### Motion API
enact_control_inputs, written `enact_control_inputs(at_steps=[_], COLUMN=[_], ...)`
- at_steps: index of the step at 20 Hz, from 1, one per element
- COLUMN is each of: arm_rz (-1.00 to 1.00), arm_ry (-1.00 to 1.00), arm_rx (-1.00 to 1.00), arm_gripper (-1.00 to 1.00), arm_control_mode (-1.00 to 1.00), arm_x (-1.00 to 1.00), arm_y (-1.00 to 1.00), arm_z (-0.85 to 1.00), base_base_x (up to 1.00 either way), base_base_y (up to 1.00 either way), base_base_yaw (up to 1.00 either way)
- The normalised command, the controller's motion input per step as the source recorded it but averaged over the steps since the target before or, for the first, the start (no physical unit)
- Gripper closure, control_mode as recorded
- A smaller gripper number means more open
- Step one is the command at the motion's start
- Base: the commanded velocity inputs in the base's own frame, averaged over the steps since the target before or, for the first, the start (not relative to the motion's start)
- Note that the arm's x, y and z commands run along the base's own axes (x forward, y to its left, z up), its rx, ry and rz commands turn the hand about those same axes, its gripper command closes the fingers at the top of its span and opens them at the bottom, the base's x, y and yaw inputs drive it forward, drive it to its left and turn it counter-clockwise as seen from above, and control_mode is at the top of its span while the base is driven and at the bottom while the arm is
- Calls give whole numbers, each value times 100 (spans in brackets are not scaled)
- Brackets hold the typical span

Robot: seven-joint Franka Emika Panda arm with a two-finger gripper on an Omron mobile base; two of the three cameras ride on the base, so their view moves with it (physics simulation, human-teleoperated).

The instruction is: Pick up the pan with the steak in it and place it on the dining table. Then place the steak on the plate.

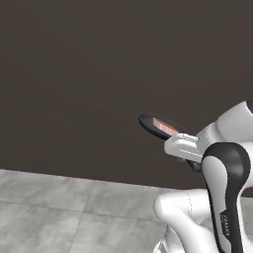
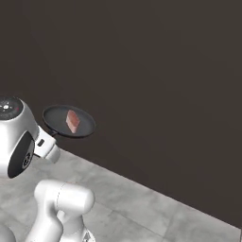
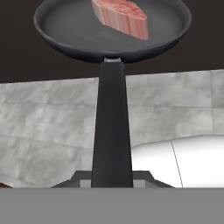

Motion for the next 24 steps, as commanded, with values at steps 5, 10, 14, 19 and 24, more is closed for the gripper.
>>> enact_control_inputs(at_steps=[5,10,14,19,24], arm_rz=[0,0,0,0,0], arm_ry=[0,0,0,0,0], arm_rx=[0,0,0,0,0], arm_gripper=[100,100,100,100,100], arm_control_mode=[100,100,100,100,100], arm_x=[0,0,0,0,0], arm_y=[0,0,0,0,0], arm_z=[0,0,0,0,0], base_base_x=[20,9,0,0,1], base_base_y=[-1,0,0,0,0], base_base_yaw=[41,43,45,45,45])
